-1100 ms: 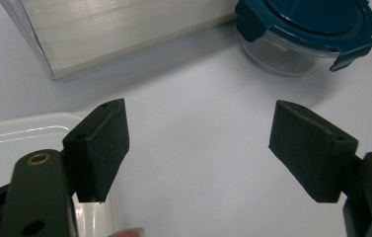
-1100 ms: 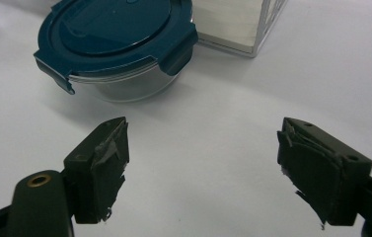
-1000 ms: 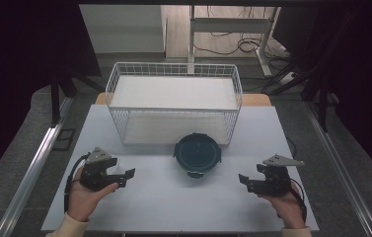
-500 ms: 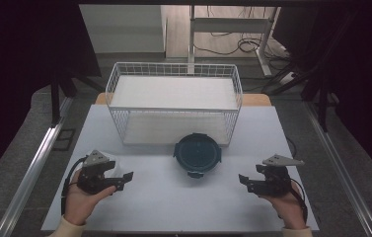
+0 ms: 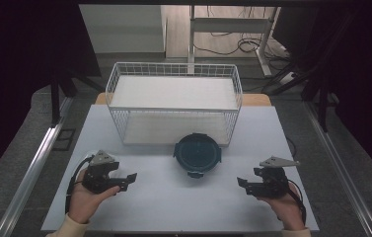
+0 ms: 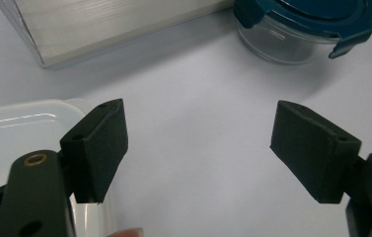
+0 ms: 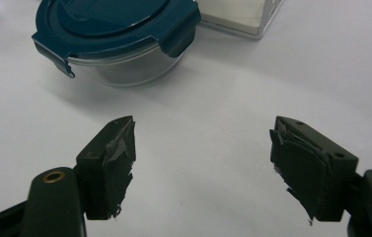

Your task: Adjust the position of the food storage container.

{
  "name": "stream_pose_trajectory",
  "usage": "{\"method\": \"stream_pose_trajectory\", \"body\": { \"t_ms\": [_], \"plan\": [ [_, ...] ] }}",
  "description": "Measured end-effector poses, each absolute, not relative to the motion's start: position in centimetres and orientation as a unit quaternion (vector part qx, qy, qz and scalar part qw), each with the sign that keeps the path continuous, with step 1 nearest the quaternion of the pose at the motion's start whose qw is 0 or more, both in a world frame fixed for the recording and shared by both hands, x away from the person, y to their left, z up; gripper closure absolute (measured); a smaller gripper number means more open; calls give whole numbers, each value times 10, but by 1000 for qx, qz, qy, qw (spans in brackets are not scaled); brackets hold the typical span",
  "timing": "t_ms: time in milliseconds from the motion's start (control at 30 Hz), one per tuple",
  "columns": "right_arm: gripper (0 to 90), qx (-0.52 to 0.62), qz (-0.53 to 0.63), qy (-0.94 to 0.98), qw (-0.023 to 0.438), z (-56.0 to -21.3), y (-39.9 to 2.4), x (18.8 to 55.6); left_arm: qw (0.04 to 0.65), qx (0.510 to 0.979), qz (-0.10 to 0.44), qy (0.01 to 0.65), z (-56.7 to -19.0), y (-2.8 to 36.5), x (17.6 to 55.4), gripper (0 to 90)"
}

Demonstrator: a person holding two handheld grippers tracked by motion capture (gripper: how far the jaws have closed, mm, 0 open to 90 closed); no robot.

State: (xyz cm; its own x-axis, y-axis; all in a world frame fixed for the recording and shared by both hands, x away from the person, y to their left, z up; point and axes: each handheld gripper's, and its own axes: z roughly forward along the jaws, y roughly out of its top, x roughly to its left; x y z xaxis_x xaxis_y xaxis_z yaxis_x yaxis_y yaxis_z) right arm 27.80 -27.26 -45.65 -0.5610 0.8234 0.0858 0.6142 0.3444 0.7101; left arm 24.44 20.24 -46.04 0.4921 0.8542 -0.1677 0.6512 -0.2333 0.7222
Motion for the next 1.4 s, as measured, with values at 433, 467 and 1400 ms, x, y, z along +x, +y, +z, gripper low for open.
{"method": "stream_pose_trajectory", "body": {
  "t_ms": [433,467,1400],
  "plan": [
    [286,444,358,808,151,-453,-262,278,378,790,126,467,-465,198,244,216],
    [287,444,357,808,150,-454,-261,278,377,790,125,467,-466,198,244,216],
    [393,423,351,823,143,-413,-233,324,378,785,124,476,-466,203,244,214]
  ]
}}
